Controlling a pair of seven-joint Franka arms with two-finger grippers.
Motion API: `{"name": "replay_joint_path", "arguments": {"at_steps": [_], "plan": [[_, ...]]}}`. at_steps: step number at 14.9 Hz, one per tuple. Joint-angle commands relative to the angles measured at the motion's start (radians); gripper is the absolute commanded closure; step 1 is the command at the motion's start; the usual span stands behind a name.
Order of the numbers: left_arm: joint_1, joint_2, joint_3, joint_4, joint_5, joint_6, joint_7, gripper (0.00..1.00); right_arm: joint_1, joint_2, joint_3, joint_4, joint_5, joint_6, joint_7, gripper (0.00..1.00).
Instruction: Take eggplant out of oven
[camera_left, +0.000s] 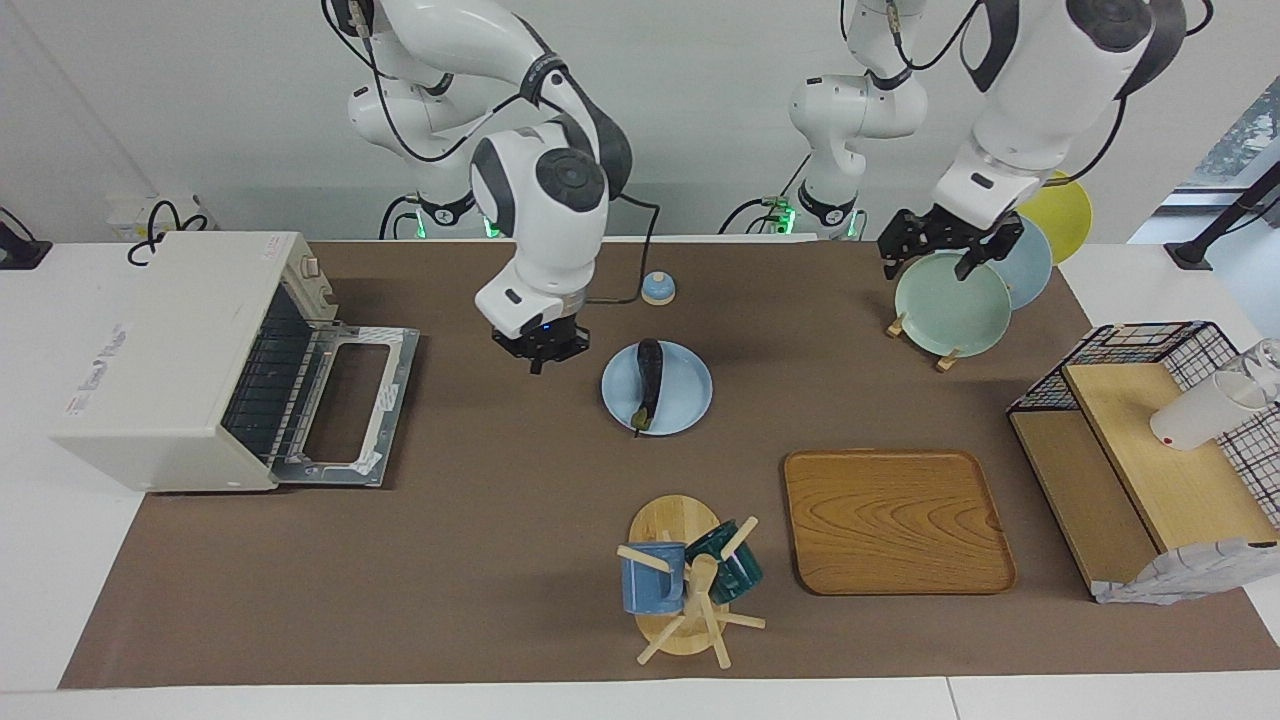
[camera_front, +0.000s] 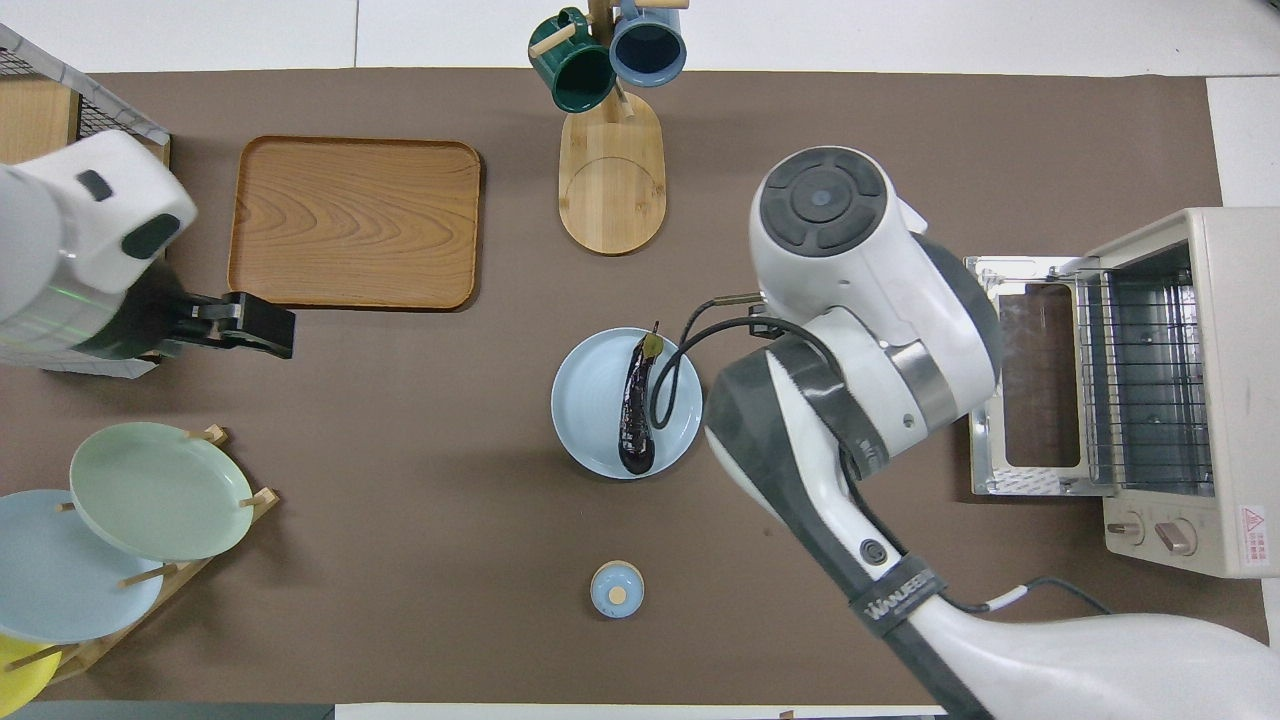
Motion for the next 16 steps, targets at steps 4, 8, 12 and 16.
{"name": "replay_joint_path", "arguments": {"at_steps": [4,8,12,16], "plan": [[-0.219,0.076,0.010,-0.167,-0.030,0.285,-0.173,0.00,-0.214,-0.122,0.014,-0.400,-0.026,0.328,-0.190,1.00],[-0.322,0.214,0.010,-0.179,-0.035,0.466,-0.293,0.00,-0.271,-0.133,0.014,-0.498,-0.063,0.442,-0.220,1.00],[-0.454,0.322,0.013,-0.209,-0.035,0.645,-0.463,0.00,-0.292,-0.135,0.014,-0.508,-0.097,0.449,-0.223,1.00],[-0.468,0.356,0.011,-0.234,-0.035,0.704,-0.458,0.00,-0.314,-0.133,0.015,-0.517,-0.111,0.464,-0.221,1.00]]}}
